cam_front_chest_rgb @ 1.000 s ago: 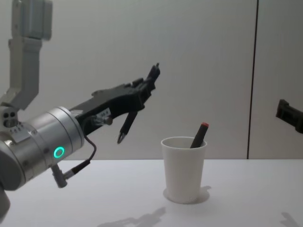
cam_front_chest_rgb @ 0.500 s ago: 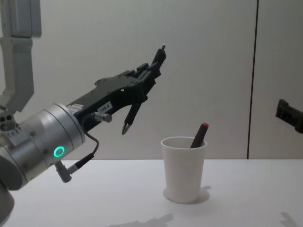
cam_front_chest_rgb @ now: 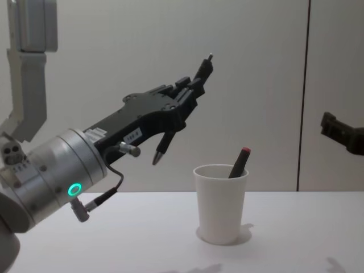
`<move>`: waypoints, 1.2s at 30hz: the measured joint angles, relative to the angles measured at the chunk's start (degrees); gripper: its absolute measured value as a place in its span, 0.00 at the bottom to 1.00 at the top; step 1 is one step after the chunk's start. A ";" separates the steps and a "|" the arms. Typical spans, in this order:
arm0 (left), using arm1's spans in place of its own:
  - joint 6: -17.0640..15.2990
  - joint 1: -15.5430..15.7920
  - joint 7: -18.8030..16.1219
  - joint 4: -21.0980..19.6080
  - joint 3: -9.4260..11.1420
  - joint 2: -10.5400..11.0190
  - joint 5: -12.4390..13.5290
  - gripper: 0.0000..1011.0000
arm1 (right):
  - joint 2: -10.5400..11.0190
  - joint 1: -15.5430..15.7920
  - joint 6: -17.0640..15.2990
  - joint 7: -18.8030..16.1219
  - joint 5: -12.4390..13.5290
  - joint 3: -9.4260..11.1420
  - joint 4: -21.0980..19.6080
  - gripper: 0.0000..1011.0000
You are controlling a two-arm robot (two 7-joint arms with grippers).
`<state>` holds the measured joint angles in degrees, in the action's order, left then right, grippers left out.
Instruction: Place the pen into the pen holder.
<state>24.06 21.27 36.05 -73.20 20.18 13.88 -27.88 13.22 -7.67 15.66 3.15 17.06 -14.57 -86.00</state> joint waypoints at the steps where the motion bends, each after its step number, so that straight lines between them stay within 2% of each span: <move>1: 0.23 0.05 0.22 0.14 0.05 -0.04 0.18 0.17 | 0.09 -0.11 0.21 -1.21 0.48 0.08 0.09 0.99; 10: 1.38 0.32 1.29 0.83 0.19 -0.19 0.72 0.17 | 0.42 -0.86 1.24 -8.52 3.71 0.50 0.56 0.99; 17: 2.39 0.71 3.89 1.70 0.18 -0.23 0.02 0.17 | 0.37 -1.46 1.74 -13.31 5.80 0.58 0.74 0.99; 24: 3.14 1.05 7.04 2.52 0.03 -0.15 -1.49 0.17 | 0.27 -1.68 2.09 -15.61 6.81 0.62 0.75 0.99; 36: 4.15 1.47 11.85 3.63 -0.27 0.14 -3.81 0.17 | 0.18 -1.68 2.53 -17.13 7.49 0.69 0.47 0.99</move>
<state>28.21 22.75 47.90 -69.57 19.91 14.02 -31.70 13.40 -9.35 18.19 -13.98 24.55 -13.88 -85.53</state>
